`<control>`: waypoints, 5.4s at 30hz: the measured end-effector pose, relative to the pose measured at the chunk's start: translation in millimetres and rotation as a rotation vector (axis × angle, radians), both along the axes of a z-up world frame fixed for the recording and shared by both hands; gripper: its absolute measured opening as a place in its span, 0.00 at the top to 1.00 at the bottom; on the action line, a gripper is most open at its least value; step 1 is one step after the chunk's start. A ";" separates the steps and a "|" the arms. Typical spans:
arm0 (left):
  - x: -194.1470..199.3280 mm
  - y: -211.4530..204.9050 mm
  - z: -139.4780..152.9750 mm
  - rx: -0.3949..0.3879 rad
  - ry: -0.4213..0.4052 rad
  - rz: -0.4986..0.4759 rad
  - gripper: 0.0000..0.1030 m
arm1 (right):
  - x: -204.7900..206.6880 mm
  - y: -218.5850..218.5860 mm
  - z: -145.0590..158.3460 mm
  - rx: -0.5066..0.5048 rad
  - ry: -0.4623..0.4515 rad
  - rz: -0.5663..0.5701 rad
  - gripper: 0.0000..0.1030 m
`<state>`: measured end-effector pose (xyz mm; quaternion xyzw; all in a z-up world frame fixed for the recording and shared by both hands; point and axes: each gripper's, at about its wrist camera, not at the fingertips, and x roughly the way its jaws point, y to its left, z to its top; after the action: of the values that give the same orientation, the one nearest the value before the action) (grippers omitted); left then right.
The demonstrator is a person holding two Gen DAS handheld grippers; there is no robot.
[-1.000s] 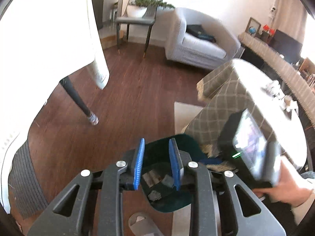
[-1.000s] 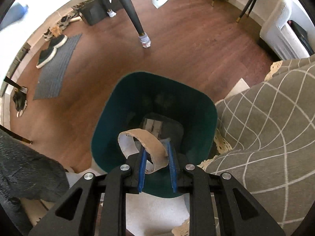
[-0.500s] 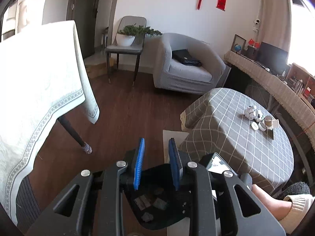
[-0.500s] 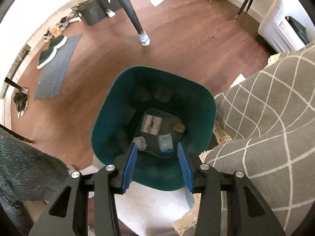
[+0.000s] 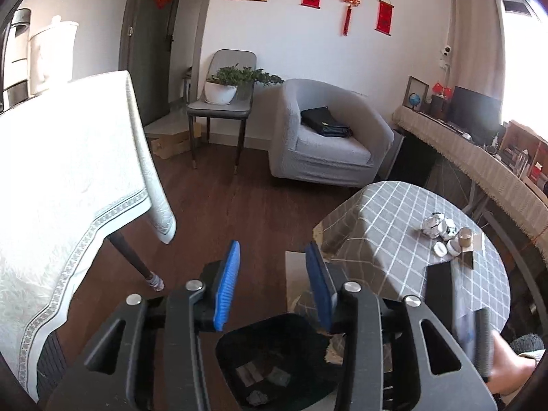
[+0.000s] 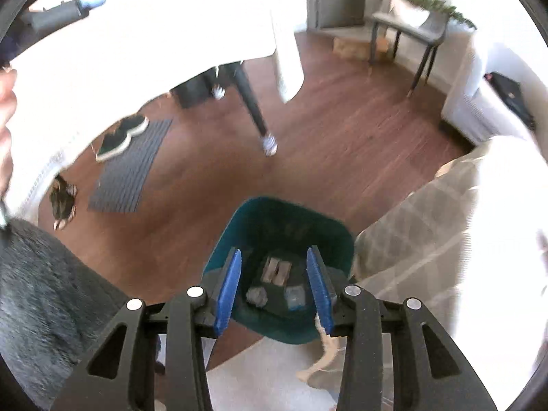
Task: Collect trash
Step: 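Move both grippers back over the table toward the remaining trash, then grasp a white lid with left gripper while right gripper grasps the SanDisk box, then carry lid and box to the green bin and open both grippers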
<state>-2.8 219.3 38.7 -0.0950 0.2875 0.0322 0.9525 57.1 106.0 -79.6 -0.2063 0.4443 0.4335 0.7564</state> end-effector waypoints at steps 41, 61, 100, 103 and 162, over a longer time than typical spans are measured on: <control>153.3 -280.7 -69.7 0.120 0.160 -0.458 0.29 | 71.0 -340.6 55.9 0.015 -0.232 -0.467 0.13; 188.8 -298.9 -98.5 0.161 0.251 -0.444 0.64 | 100.4 -347.6 44.1 0.041 -0.195 -0.352 0.04; 144.9 -242.2 -75.6 0.102 0.234 -0.438 0.68 | 130.3 -297.5 24.9 -0.024 -0.123 -0.310 0.26; 140.1 -231.8 -72.4 0.090 0.231 -0.425 0.68 | 124.0 -295.4 29.8 -0.034 -0.120 -0.336 0.26; 26.0 -14.3 -177.4 0.044 0.533 -0.094 0.50 | 19.0 -42.5 36.6 0.142 -0.036 -0.116 0.26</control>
<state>23.2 204.9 -138.7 -0.0488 0.5314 0.0179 0.8455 76.1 63.5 -43.0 -0.1339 0.4098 0.4157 0.8008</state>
